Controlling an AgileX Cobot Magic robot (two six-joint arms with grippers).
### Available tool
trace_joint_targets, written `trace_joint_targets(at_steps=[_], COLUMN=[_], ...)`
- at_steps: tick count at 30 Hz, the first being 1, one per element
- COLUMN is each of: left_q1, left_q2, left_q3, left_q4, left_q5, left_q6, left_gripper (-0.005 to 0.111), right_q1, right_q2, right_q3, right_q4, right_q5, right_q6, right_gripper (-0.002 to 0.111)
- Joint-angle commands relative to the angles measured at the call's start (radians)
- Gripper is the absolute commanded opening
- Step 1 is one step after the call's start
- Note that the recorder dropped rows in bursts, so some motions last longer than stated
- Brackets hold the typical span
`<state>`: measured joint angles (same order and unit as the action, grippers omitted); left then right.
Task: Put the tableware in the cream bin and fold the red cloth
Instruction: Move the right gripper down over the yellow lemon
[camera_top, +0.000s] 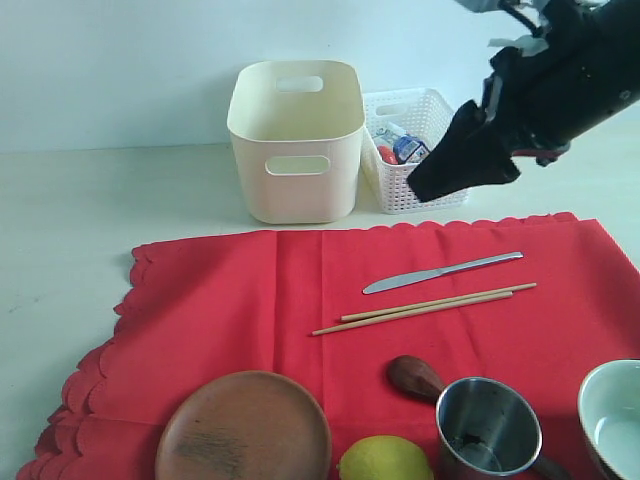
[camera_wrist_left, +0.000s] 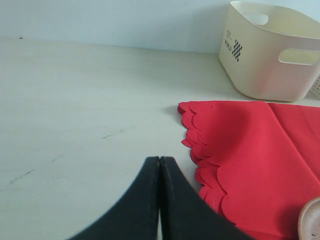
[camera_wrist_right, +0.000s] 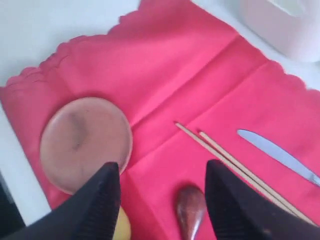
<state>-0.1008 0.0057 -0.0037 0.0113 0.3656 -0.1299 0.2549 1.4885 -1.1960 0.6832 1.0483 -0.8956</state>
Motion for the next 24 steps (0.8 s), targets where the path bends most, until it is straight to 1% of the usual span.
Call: trace_joint_targets(at_steps=[1, 5, 7, 11, 14, 16, 21, 22, 24], left_q1=[0.003, 0.003, 0.003, 0.003, 0.003, 0.003, 0.003, 0.003, 0.003], left_q2=[-0.006, -0.006, -0.006, -0.006, -0.006, -0.006, -0.006, -0.006, -0.006], left_q3=[0.004, 0.004, 0.004, 0.004, 0.004, 0.004, 0.004, 0.004, 0.004], left_q4=[0.002, 0.002, 0.002, 0.002, 0.002, 0.002, 0.002, 0.002, 0.002], left_q5=[-0.008, -0.008, -0.008, -0.008, -0.008, -0.008, -0.008, -0.008, -0.008], left_q6=[-0.002, -0.002, -0.002, -0.002, -0.002, -0.002, -0.002, -0.002, -0.002], left_gripper=[0.0, 0.0, 0.0, 0.0, 0.0, 0.0, 0.0, 0.0, 0.0], right_q1=[0.123, 0.24, 0.279, 0.366, 0.424, 0.459, 0.544, 0.558, 0.578], right_q2=[-0.016, -0.014, -0.007, 0.025, 0.063, 0.09, 0.167, 0.184, 0.212], right_q3=[0.046, 0.08, 0.086, 0.091, 0.091, 0.091, 0.091, 0.091, 0.091], right_q4=[0.011, -0.094, -0.148, -0.26, -0.347, -0.401, -0.514, -0.534, -0.568], right_q5=[0.002, -0.006, -0.006, -0.012, -0.012, -0.012, -0.01, -0.007, -0.007], right_q6=[-0.093, -0.103, -0.096, -0.02, 0.092, 0.15, 0.288, 0.316, 0.357], right_gripper=[0.05, 0.05, 0.05, 0.05, 0.05, 0.054, 0.074, 0.077, 0.078])
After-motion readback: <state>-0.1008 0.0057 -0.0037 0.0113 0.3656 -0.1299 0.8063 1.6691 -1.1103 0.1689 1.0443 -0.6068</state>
